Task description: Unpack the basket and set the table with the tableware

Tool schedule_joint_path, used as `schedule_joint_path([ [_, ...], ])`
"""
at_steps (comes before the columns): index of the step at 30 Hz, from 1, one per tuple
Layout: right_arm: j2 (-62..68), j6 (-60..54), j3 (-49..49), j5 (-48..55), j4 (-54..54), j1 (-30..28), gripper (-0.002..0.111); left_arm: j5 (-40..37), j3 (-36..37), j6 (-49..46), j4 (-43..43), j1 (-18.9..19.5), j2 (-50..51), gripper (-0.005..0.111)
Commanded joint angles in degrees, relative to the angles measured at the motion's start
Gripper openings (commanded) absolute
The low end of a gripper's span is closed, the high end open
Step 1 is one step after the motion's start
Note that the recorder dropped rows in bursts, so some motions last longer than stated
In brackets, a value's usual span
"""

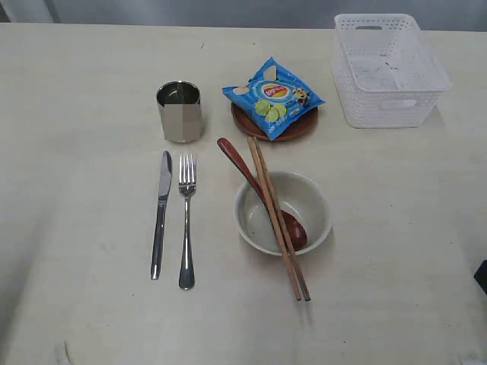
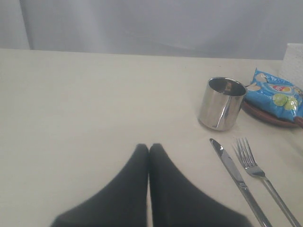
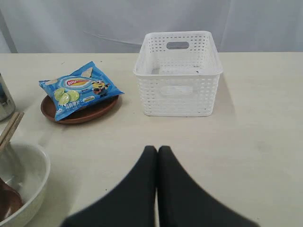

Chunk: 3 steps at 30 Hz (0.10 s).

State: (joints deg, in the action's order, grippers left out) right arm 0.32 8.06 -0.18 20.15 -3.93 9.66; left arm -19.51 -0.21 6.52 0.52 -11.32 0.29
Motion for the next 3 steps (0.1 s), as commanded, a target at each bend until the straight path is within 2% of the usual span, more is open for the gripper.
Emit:
schedule_joint_path([
  [1,-0.3,0.2,0.2,-0.1,0.0,-0.4,0.000,0.0,0.2,-0.1,-0.1,0.1,-0.3,0.000],
  [3,-0.3,0.2,0.2,-0.1,0.0,-0.4,0.000,0.0,0.2,-0.1,-0.1,0.1,-0.3,0.000],
])
